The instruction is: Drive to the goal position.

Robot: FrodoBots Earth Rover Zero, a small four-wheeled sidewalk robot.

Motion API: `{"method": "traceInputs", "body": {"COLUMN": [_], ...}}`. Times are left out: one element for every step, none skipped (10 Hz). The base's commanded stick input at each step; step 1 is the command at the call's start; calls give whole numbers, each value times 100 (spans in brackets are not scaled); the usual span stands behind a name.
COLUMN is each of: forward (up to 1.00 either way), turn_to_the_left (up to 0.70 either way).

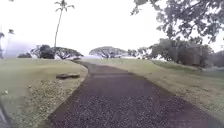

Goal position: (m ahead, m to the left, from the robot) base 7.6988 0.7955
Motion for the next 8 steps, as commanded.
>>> {"method": "traceInputs", "body": {"forward": [70, 70, 70, 70, 70, 70, 70, 70], "turn_to_the_left": [0, 0, 0, 0, 0, 0, 0, 0]}}
